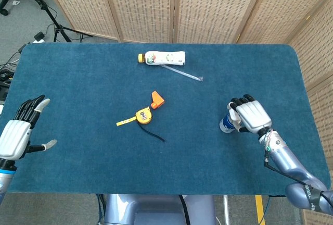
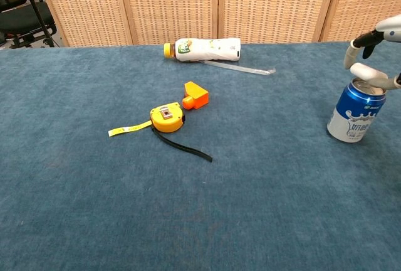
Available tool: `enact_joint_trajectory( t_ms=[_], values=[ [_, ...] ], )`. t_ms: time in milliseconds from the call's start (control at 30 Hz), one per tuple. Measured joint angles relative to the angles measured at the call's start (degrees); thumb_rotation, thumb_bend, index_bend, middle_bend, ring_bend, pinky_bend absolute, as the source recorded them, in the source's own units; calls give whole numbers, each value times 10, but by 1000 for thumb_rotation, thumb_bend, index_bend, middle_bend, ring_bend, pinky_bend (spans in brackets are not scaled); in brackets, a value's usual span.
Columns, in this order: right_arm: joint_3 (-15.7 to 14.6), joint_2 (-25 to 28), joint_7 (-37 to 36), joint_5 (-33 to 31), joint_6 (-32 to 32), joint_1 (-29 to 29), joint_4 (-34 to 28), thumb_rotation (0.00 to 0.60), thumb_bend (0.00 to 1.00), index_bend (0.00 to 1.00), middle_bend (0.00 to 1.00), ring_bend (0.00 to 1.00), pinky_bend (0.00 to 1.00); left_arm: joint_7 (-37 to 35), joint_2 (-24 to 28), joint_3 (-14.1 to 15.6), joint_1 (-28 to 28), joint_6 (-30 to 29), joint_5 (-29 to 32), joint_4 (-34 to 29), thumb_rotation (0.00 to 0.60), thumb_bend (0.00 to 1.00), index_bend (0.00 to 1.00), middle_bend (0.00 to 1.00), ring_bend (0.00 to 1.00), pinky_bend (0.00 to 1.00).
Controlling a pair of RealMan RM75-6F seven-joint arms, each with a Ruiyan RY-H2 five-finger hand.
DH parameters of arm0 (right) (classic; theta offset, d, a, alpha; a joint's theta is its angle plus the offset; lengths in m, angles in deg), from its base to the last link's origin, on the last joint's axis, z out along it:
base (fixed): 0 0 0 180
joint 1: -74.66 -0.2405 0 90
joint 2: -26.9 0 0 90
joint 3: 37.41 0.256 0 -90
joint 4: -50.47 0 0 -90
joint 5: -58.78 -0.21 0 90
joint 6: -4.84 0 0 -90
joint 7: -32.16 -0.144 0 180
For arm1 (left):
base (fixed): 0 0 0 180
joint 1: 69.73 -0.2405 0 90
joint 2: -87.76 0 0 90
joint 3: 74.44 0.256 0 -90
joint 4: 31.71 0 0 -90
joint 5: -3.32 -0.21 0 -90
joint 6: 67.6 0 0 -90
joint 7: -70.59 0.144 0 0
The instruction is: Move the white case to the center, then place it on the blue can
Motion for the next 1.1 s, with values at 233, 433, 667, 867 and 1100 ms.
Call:
enact_joint_trajectory(
  t_ms=[233,433,667,867,1100],
  values=[
    [-4,2,8,5,4,2,-7,600,517,256,183,224,136,-1,0,0,-1,-1,-2,0,600,0,0,0,0,0],
    [-8,-1,23,11,13,4,-8,600,436,190,152,213,136,-1,1,0,-1,-2,-2,0,600,0,0,0,0,0],
    [-12,-3,32,12,17,7,-12,600,363,184,151,211,135,-2,1,0,-1,-2,-2,0,600,0,0,0,0,0],
    [-12,-4,33,16,24,10,-13,600,363,184,148,207,136,-3,1,0,-1,-2,-2,0,600,0,0,0,0,0],
    [-9,12,21,36,48,20,-35,600,363,175,144,203,136,-5,2,-1,-1,-2,-1,1,600,0,0,0,0,0]
  ],
)
